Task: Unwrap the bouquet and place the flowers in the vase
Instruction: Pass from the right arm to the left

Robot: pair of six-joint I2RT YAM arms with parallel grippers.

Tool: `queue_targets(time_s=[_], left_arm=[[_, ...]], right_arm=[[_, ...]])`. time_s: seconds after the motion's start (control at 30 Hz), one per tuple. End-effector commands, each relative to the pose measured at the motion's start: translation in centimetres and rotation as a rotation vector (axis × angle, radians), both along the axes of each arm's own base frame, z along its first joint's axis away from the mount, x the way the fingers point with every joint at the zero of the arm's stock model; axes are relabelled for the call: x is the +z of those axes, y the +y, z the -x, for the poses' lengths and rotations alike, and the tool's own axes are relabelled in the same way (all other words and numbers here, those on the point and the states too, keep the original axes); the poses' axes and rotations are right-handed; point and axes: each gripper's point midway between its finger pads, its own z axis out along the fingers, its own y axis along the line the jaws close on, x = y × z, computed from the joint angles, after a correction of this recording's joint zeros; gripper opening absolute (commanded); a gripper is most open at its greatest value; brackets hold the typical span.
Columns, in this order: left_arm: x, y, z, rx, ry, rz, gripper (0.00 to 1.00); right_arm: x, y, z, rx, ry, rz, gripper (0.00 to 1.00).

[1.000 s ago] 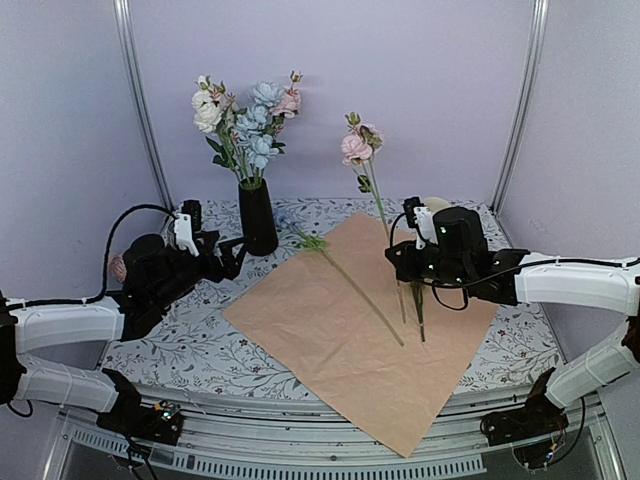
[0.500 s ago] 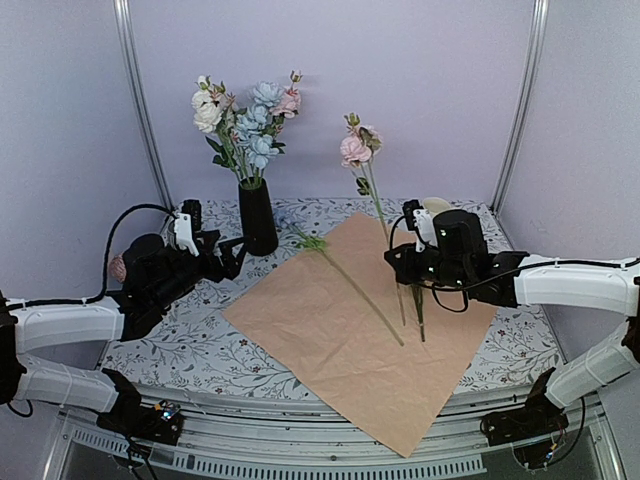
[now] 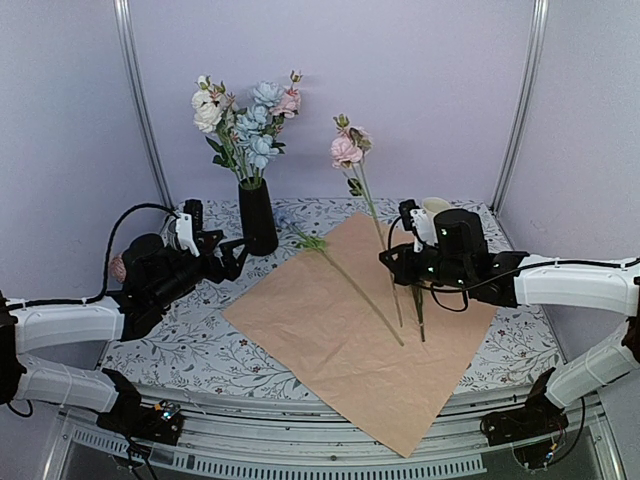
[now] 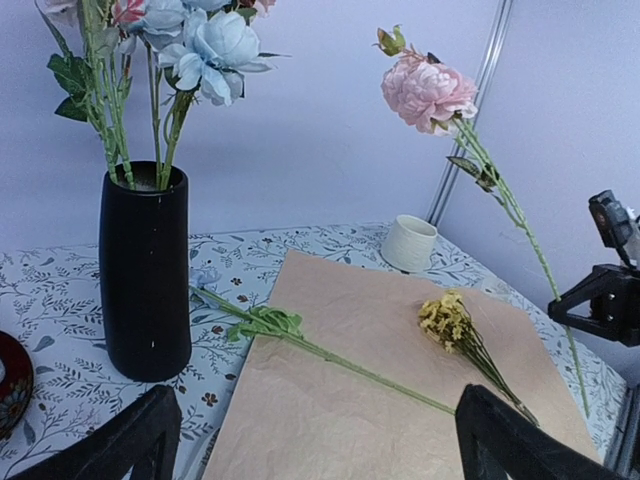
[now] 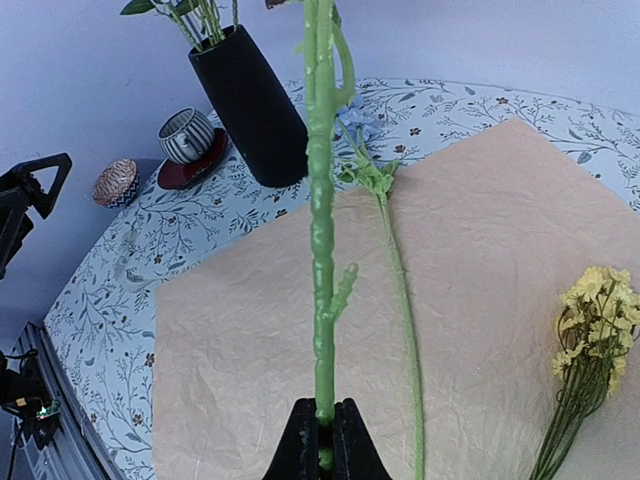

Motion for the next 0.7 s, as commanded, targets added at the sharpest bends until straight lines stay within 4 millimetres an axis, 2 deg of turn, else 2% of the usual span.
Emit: queue_targets(time_s=[0.0, 0.17, 0.4, 0.53, 0.67], left_arm=[[0.8, -0.2, 0.3, -0.004, -0.014, 0.036, 0.98], [0.6, 0.8, -0.1, 0.048, 0.023, 0.099, 0.98], [1.8, -1.7, 2.2, -0.171, -0.050, 0.123, 0.98], [2.6, -3.1, 3.8, -0.296, -0.092, 0.135, 0.98], [3.4, -3.8, 4.8, -0.363, -0.132, 0.147, 0.98]], right_arm=[[1.7, 1.1, 0.6, 0.072, -0.026, -0.061, 0.02], [3.6, 2.0, 2.3, 0.179, -0.075, -0.121, 0.02], [6.7, 4.2, 4.9, 0.266, -0.206, -0.171, 0.02], [7.0, 5.6, 6.0, 0.304, -0.271, -0.167, 0.03], [7.0, 6.6, 7.0, 0.340, -0.326, -0.169, 0.03]])
